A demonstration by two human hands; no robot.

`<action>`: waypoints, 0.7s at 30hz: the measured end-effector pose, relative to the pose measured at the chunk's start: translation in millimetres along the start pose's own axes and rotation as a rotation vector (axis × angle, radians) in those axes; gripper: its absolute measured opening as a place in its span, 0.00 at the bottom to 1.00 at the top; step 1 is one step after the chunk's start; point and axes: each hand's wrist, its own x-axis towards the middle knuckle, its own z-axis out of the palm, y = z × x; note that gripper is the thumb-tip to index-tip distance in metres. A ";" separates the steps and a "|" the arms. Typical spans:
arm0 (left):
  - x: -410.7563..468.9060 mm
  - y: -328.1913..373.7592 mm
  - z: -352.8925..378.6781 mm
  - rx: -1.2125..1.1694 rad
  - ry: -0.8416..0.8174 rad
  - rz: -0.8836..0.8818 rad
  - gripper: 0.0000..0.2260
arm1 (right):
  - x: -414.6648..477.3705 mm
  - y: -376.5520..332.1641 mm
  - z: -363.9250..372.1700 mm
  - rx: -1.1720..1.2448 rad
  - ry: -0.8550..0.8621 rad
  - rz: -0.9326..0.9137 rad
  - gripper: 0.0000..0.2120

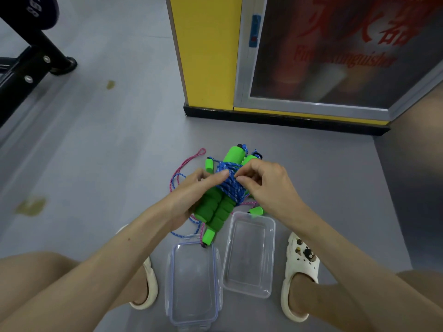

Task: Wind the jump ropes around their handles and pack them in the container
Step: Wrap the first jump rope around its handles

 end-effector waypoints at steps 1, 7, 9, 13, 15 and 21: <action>-0.4 0.6 1.2 -0.014 0.035 -0.008 0.31 | 0.2 -1.5 0.3 0.006 -0.034 -0.001 0.03; 3.6 0.2 8.9 0.081 0.170 0.000 0.19 | -2.3 -4.1 9.5 -0.012 -0.052 -0.014 0.05; 5.1 1.2 9.3 0.109 0.187 0.002 0.19 | -2.1 -3.8 11.1 -0.050 -0.031 -0.033 0.03; 5.1 5.4 10.0 0.108 0.187 0.015 0.17 | -0.8 -4.5 12.4 -0.044 0.064 -0.032 0.02; 4.2 6.9 10.4 0.088 0.177 0.029 0.14 | -0.3 -5.5 11.3 -0.005 0.086 -0.008 0.02; 0.5 7.9 9.1 0.079 0.114 0.043 0.06 | -4.2 -7.6 16.9 -0.010 0.108 -0.005 0.02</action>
